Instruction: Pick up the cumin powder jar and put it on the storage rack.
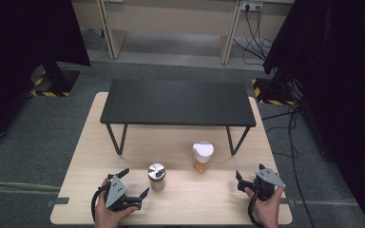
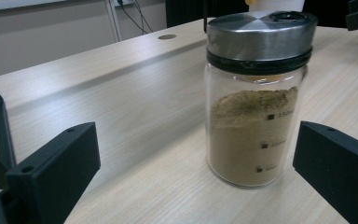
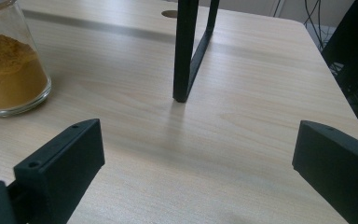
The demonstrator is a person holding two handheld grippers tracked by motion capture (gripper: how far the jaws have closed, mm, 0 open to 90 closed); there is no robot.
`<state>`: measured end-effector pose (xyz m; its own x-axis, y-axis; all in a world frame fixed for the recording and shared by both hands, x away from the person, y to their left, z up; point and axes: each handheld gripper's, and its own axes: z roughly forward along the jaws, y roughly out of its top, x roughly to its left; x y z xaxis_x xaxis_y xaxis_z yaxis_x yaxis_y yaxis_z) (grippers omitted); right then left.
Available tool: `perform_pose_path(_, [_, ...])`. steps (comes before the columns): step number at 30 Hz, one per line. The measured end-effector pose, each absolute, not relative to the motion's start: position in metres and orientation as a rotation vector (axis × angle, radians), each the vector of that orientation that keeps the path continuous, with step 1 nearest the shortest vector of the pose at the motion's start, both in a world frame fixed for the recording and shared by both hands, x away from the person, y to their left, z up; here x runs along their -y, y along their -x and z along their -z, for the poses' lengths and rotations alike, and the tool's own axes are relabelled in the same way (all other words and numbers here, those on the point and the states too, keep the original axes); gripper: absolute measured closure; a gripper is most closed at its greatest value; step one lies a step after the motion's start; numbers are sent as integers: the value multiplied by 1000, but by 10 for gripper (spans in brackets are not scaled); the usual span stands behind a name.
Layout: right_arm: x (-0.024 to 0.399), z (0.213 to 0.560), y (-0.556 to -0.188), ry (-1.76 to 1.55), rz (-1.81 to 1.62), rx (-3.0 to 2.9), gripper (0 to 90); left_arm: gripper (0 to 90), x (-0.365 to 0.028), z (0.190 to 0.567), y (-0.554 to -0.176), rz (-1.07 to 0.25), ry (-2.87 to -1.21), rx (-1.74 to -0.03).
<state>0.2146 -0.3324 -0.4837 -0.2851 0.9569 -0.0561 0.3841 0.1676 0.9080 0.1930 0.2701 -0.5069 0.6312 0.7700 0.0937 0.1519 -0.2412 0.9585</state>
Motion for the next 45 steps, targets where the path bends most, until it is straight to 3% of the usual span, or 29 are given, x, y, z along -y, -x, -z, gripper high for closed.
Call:
perform_pose_path(34, [333,484,-215,-1277,-1094,-1779,22,2,-236,496,-209,-596,-1785,-715])
perform_pose_path(45, [333,484,-215,-1268,-1094,-1785,22,94,-225,490,-221,-552,-1829,-766])
